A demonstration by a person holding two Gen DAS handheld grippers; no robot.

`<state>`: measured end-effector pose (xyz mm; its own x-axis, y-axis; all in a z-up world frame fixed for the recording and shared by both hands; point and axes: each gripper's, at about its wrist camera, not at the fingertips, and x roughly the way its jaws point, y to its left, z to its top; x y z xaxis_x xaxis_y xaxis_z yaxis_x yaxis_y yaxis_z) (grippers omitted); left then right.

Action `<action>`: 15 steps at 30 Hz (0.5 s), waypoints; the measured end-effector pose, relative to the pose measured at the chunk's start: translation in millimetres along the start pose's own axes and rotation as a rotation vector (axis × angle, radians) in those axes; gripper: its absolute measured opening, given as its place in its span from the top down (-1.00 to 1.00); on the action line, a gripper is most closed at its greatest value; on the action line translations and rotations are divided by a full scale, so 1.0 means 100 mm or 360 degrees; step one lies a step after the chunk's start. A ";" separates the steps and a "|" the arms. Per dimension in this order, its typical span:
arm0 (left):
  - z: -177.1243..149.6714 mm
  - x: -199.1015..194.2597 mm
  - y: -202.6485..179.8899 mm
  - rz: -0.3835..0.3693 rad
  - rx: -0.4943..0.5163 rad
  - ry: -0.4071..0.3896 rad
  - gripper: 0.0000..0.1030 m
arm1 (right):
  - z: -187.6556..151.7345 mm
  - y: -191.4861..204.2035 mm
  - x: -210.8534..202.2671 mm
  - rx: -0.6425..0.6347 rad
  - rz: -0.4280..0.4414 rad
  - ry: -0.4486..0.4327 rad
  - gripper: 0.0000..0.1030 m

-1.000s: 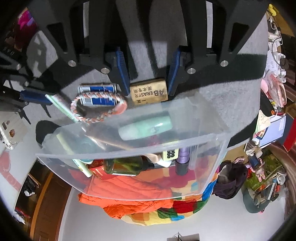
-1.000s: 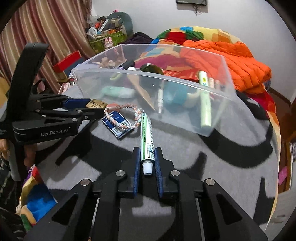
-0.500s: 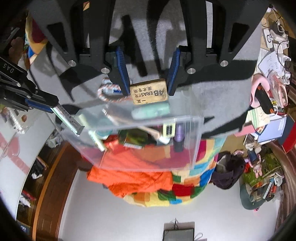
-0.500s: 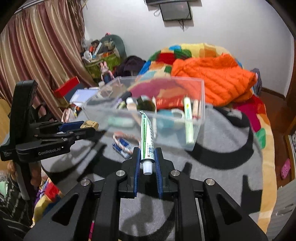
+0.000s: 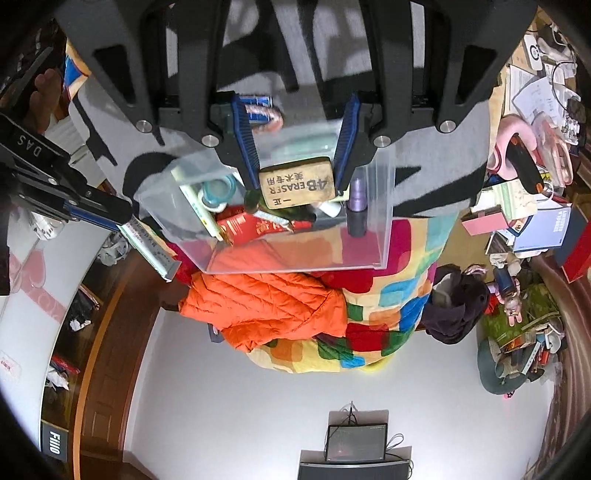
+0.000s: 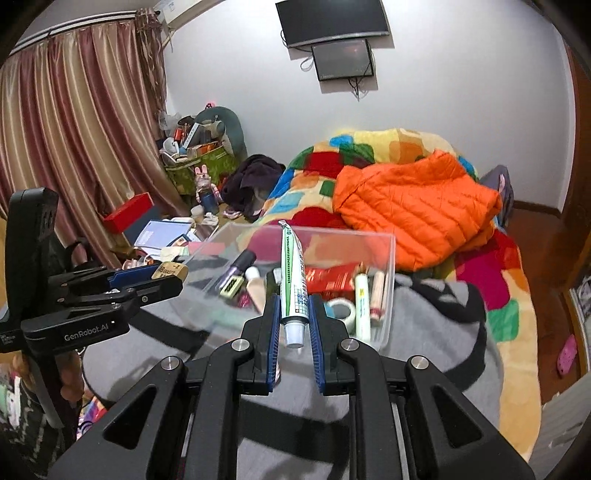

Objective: Organize objects
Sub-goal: 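Carry eraser and toothpaste over the clear box and open both tools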

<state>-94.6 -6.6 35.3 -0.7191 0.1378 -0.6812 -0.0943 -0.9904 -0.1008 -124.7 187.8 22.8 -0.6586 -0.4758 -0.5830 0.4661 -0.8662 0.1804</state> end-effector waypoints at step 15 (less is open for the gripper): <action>0.07 0.63 0.19 0.0008 -0.0060 0.0154 0.21 | 0.09 -0.12 0.52 0.0012 -0.0040 0.0110 0.73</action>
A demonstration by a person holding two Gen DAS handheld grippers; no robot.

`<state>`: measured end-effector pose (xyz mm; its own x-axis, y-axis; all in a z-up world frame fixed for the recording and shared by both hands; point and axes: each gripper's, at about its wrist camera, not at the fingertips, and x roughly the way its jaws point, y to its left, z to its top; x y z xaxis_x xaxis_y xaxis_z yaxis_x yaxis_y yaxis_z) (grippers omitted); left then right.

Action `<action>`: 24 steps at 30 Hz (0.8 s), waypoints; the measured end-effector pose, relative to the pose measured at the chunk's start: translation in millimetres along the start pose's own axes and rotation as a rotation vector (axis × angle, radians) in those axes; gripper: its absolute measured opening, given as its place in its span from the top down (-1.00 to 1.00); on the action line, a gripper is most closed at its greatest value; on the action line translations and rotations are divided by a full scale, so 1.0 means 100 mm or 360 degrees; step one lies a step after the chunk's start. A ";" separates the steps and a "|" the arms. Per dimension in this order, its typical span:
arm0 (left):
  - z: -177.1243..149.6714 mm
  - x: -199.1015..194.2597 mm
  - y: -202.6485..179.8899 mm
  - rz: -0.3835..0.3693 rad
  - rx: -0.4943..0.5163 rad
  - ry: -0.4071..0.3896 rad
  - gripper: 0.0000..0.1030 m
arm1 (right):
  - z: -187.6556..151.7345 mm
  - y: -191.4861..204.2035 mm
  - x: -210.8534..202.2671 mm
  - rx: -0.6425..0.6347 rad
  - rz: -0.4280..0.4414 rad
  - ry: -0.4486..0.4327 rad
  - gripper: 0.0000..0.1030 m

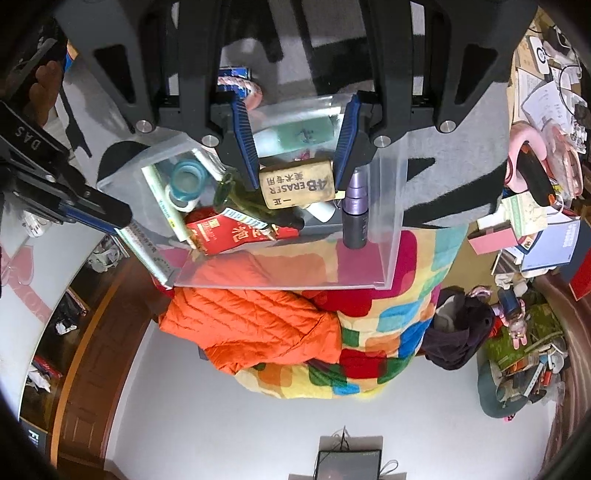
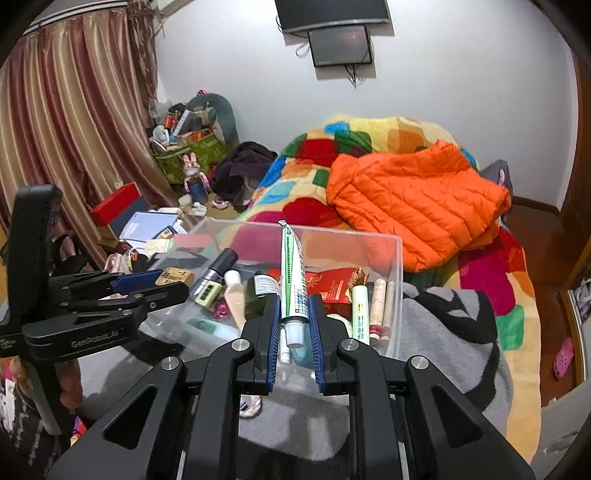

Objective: Organize objects
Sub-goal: 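Carry eraser and toothpaste over the clear box and open both tools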

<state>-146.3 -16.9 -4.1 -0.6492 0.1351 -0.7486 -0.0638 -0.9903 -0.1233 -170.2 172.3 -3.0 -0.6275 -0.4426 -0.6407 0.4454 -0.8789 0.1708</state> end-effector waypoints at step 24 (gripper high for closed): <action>-0.02 -0.17 -0.06 -0.0009 0.0053 -0.0031 -0.09 | -0.02 -0.06 0.09 0.0041 0.0016 0.0099 0.69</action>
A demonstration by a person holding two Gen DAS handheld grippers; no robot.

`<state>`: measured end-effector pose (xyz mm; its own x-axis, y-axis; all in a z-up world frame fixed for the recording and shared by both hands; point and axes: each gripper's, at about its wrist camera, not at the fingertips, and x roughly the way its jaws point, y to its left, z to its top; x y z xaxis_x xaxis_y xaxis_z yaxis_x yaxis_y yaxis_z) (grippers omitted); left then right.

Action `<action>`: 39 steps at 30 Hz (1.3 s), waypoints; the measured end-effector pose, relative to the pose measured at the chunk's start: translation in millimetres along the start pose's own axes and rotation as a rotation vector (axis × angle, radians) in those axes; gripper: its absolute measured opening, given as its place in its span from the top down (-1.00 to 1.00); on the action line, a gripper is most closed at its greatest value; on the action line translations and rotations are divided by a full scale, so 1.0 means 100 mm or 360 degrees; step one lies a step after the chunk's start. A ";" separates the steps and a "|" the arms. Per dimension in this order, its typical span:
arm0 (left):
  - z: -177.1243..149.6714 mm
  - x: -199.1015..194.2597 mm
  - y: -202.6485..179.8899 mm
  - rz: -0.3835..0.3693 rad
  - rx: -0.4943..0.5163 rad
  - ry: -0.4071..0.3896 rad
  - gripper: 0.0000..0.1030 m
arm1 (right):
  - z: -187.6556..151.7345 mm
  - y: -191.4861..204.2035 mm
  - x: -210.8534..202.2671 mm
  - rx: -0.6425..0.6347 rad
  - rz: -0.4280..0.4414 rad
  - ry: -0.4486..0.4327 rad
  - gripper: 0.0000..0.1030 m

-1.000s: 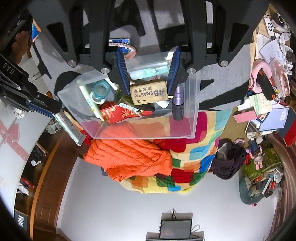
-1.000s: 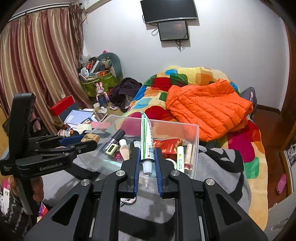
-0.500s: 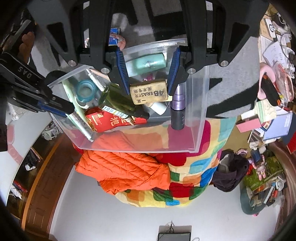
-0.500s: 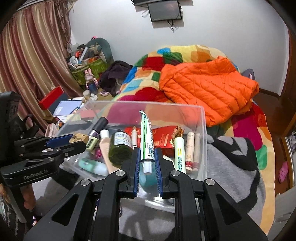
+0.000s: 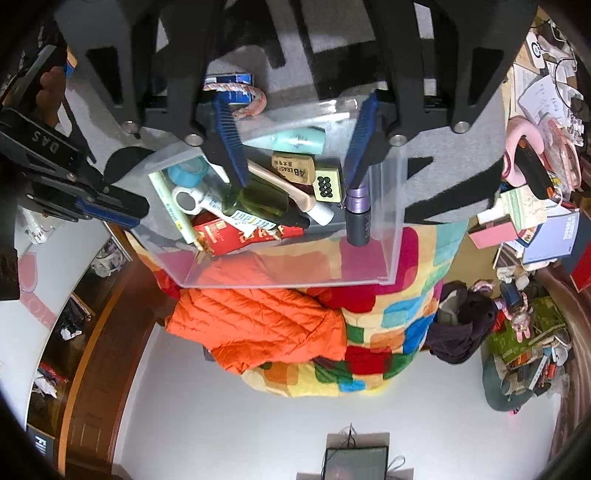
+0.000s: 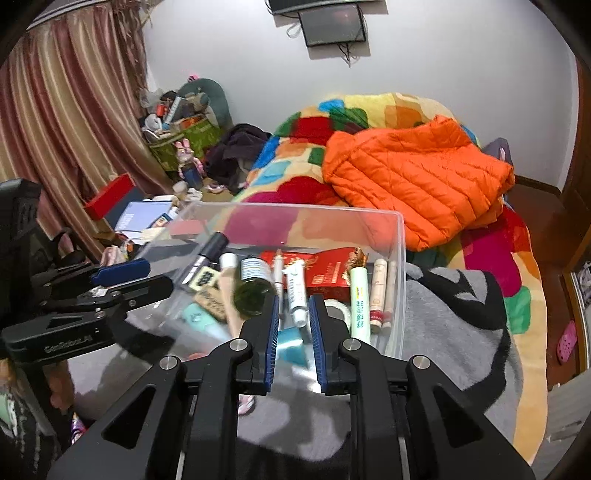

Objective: Organize objects
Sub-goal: 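Carry eraser and toothpaste over the clear box and open both tools, then grasp the blue Max card with the left tool while the right tool grasps the braided bracelet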

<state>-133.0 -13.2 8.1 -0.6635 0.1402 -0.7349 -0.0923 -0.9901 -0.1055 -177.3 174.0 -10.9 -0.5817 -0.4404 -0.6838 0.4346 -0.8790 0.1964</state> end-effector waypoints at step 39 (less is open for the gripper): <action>-0.78 0.37 -0.56 -0.0145 0.0152 0.0388 -0.50 | -0.67 0.07 -0.01 0.0060 -0.0012 0.0116 0.87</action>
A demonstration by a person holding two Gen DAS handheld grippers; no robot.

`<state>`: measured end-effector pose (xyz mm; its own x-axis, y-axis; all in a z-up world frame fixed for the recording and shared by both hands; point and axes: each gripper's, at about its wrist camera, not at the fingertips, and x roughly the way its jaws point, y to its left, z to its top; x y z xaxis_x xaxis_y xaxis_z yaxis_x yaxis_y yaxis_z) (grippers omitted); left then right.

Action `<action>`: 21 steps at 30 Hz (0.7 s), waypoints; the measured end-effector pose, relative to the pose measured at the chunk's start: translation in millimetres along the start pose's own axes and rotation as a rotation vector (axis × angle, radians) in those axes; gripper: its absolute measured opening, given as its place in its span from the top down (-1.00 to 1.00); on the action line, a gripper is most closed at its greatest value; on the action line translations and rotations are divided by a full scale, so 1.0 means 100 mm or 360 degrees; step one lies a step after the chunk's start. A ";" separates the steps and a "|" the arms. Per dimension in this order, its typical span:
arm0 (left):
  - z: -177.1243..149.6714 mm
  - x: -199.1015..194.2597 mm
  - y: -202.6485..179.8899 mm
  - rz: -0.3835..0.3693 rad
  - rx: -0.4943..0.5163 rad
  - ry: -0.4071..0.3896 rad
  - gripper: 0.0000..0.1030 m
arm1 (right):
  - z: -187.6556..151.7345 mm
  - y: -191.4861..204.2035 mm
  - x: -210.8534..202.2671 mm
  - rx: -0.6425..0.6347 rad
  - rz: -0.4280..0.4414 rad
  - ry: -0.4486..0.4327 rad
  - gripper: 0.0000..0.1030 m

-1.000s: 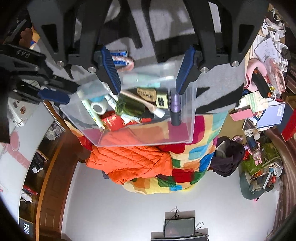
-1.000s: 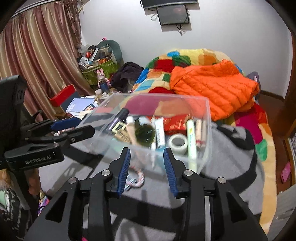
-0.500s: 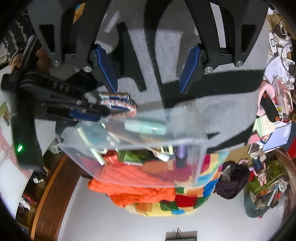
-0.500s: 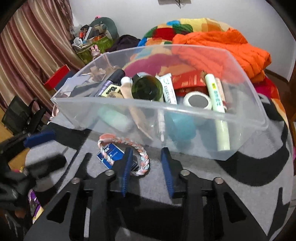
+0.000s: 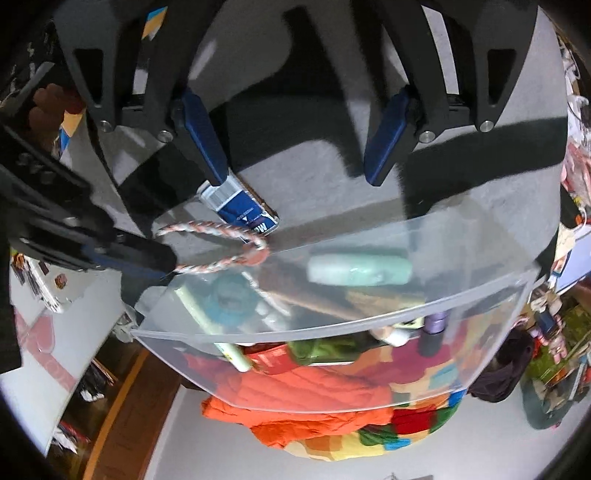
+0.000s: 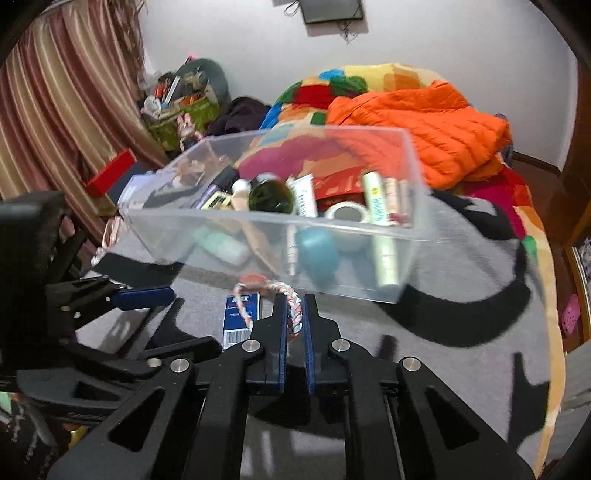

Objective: Organize objects
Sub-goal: 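Grasp the blue Max card with the left tool while the right tool grasps the braided bracelet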

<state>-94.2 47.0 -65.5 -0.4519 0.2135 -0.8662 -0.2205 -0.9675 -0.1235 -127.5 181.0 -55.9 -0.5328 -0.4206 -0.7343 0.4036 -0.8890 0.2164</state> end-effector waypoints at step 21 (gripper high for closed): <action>0.11 0.06 -0.23 0.0032 0.0096 -0.0052 0.48 | 0.04 -0.28 -0.67 0.0128 -0.0016 -0.0228 0.86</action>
<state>-101.7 71.7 -62.4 -0.4845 0.1993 -0.8518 -0.2622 -0.9620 -0.0759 -106.4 233.2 -10.1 -0.6397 -0.4279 -0.6385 0.3399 -0.9025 0.2644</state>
